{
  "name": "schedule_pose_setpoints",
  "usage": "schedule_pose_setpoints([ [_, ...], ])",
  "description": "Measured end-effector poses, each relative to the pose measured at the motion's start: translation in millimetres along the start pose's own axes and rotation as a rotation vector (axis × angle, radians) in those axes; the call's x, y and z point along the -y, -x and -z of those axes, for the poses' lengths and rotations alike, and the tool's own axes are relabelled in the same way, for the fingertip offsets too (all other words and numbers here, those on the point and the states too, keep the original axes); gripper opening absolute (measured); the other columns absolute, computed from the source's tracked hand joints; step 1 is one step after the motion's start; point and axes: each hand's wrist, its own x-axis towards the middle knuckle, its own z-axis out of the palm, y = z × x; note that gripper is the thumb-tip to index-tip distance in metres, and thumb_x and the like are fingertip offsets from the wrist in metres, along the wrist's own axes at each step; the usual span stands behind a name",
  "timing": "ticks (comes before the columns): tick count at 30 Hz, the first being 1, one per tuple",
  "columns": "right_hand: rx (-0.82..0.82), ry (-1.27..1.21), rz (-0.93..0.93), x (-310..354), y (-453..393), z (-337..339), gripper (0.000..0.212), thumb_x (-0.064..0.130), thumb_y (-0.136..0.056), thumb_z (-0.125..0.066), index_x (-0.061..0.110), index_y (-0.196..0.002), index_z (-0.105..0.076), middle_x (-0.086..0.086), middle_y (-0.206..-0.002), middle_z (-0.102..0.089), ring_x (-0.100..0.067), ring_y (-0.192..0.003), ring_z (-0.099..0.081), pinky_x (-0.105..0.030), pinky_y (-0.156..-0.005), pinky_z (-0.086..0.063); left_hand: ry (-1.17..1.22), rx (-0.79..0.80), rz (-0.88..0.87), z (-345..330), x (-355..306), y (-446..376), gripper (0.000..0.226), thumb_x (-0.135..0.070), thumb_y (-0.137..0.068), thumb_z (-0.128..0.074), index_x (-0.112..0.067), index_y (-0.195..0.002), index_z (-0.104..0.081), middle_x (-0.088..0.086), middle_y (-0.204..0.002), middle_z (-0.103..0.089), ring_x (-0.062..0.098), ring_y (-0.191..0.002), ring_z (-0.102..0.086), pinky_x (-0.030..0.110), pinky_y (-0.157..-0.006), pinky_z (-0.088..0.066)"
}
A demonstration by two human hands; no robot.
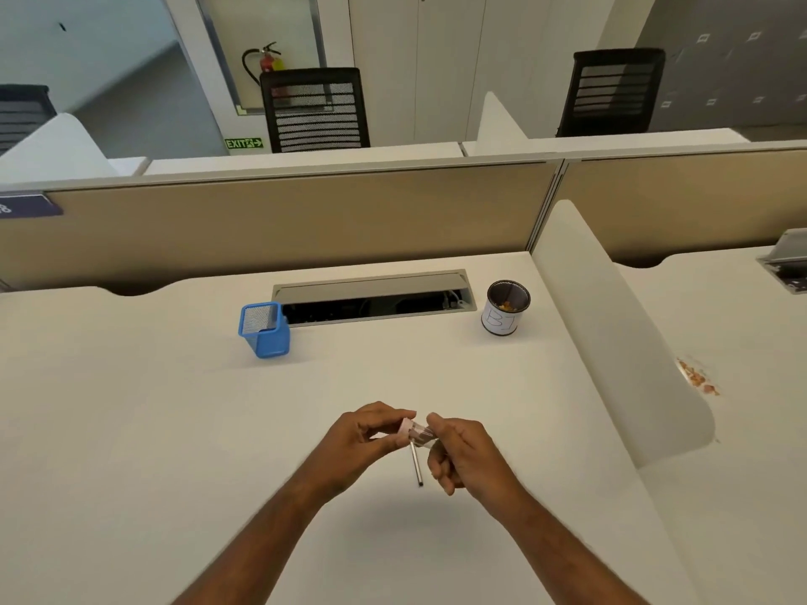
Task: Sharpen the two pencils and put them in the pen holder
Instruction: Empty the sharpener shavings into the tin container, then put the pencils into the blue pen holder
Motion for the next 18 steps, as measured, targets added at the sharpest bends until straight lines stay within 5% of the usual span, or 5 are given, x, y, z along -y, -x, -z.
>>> schedule_pose_setpoints([
  [6, 0.188, 0.153, -0.035, -22.5, 8.3, 3.0, 0.049, 0.055, -0.104, -0.053, 0.007, -0.104, -0.058, -0.019, -0.078, -0.078, -0.027, -0.056, -0.071, -0.027, -0.045, -0.034, 0.01, 0.017, 0.093, -13.5, 23.9, 10.5, 0.031, -0.025, -0.103, -0.074, -0.027, -0.134, -0.078, -0.012, -0.126, -0.079, 0.011, -0.122, -0.073, 0.03, -0.106, -0.06],
  [14, 0.066, 0.481, -0.028, -49.1, 6.8, 25.3, 0.016, 0.045, -0.096, -0.068, 0.031, -0.095, -0.074, 0.022, -0.093, -0.074, 0.0, -0.083, -0.067, -0.02, -0.069, -0.051, 0.017, -0.055, 0.187, -41.6, 48.7, 10.0, 0.028, -0.026, -0.098, -0.081, -0.027, -0.126, -0.08, -0.01, -0.122, -0.081, 0.008, -0.111, -0.076, 0.03, -0.1, -0.063],
  [18, -0.101, 0.565, -0.032, -75.2, -9.8, 42.8, 0.016, 0.047, -0.089, -0.074, 0.031, -0.093, -0.073, 0.012, -0.097, -0.072, -0.008, -0.083, -0.07, -0.029, -0.073, -0.06, -0.041, -0.168, 0.252, -49.4, 55.8, -2.0, 0.019, -0.03, -0.096, -0.081, -0.03, -0.114, -0.077, -0.01, -0.107, -0.08, 0.009, -0.095, -0.075, 0.024, -0.087, -0.063],
])
